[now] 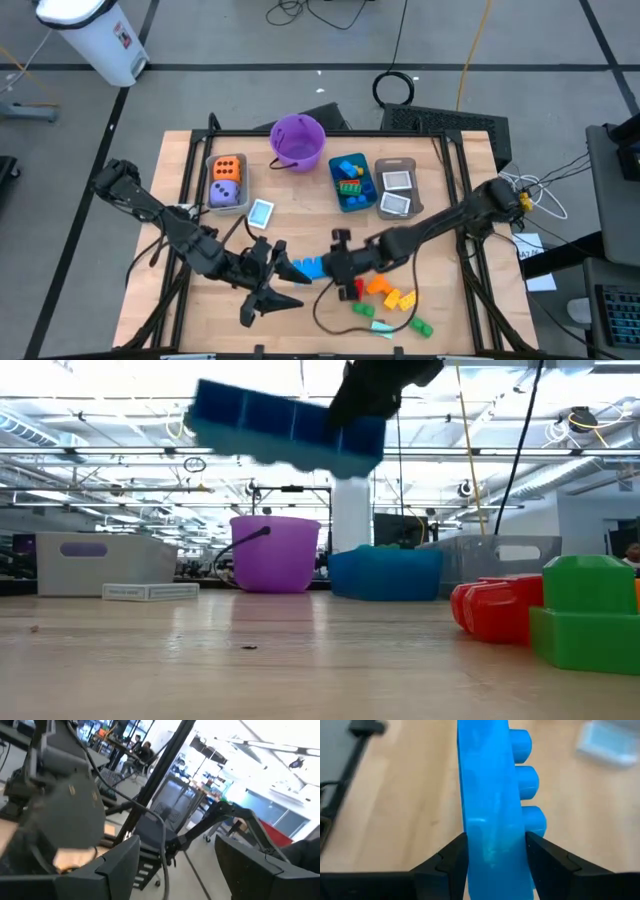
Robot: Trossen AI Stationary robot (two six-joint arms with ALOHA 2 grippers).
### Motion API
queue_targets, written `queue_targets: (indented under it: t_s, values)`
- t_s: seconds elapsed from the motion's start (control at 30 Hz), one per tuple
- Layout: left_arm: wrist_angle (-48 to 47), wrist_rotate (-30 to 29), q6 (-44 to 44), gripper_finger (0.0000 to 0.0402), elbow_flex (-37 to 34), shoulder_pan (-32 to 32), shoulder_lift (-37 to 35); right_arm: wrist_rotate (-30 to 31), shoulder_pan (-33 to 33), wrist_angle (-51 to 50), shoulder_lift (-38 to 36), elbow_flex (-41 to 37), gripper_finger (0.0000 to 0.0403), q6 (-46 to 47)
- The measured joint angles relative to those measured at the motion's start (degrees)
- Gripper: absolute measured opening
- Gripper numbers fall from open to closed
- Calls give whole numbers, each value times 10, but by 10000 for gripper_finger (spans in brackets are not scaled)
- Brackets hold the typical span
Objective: Pick & Place Toys
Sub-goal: Put the blue game piece into the blue bin
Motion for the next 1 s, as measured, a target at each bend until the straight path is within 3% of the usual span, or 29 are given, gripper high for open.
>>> queue_targets:
  t_s: [0.17,0.5,0.8,1.0]
  values:
    - [29,0,29,266,0,8,-12,52,-35,-76,-63,0,166,-2]
    - [36,-37,106,266,0,14,-75,96,-161,-187,-157,0,166,107]
    - [26,-61,144,266,0,14,-103,94,-271,-227,-153,0,166,174]
    - [7,-61,146,266,0,14,-105,92,-319,-231,-154,-46,166,257]
